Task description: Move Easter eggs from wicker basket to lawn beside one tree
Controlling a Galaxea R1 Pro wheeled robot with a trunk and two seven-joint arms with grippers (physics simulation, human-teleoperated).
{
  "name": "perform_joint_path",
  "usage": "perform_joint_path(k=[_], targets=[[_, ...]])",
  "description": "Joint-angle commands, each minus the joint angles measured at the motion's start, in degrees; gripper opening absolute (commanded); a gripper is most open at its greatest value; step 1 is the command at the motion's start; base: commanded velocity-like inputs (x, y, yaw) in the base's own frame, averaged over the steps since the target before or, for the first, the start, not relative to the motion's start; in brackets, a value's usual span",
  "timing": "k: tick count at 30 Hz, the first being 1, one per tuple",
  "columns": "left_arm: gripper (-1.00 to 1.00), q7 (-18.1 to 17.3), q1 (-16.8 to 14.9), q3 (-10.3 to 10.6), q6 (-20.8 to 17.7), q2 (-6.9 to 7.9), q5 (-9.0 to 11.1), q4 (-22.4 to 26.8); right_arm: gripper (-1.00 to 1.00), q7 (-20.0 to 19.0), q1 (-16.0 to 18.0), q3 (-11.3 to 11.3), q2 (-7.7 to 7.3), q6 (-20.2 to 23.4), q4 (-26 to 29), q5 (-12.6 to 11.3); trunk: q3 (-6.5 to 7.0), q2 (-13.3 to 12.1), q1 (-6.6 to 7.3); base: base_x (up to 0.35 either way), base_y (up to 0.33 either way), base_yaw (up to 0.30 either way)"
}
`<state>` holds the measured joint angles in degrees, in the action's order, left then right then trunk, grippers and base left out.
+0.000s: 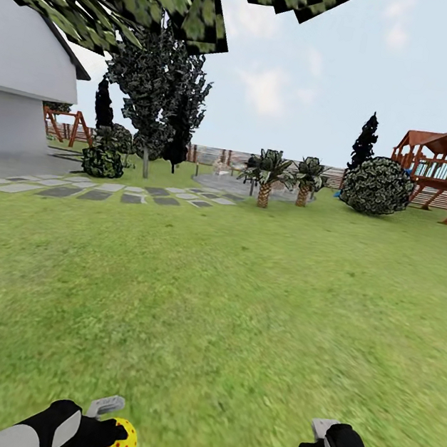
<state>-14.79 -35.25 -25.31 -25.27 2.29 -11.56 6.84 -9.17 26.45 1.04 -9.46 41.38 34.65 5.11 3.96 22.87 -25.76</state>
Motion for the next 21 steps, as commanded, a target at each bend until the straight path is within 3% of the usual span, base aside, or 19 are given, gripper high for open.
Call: perform_joint_path(k=[1,6,12,21], targets=[[-1.0,-0.4,0.0,-0.5,-0.3,-0.05,-0.6,0.1,1.0,-0.4,0.0,0.1,-0.03,0.2,0.1,0.5,-0.03,0.0,-0.02,0.0,0.0,0.0],[-1.0,-0.1,0.0,-0.4,-0.3,-1.14,-0.9,-0.4,1.0,-0.4,0.0,0.1,0.05,0.2,0.1,0.5,-0.03,0.0,-0.02,0.199,-0.05,0.0],[-1.0,-0.1,0.0,-0.4,-0.2,-1.34,-1.0,-1.1,1.0,-0.4,0.0,0.1,0.06,0.2,0.0,0.5,-0.03,0.0,-0.02,0.195,-0.032,0.0],[-1.0,-0.1,0.0,-0.4,-0.2,-1.32,-0.9,-1.6,1.0,-0.4,0.0,0.1,0.06,0.2,0.0,0.5,-0.03,0.0,-0.02,0.326,0.0,0.0]])
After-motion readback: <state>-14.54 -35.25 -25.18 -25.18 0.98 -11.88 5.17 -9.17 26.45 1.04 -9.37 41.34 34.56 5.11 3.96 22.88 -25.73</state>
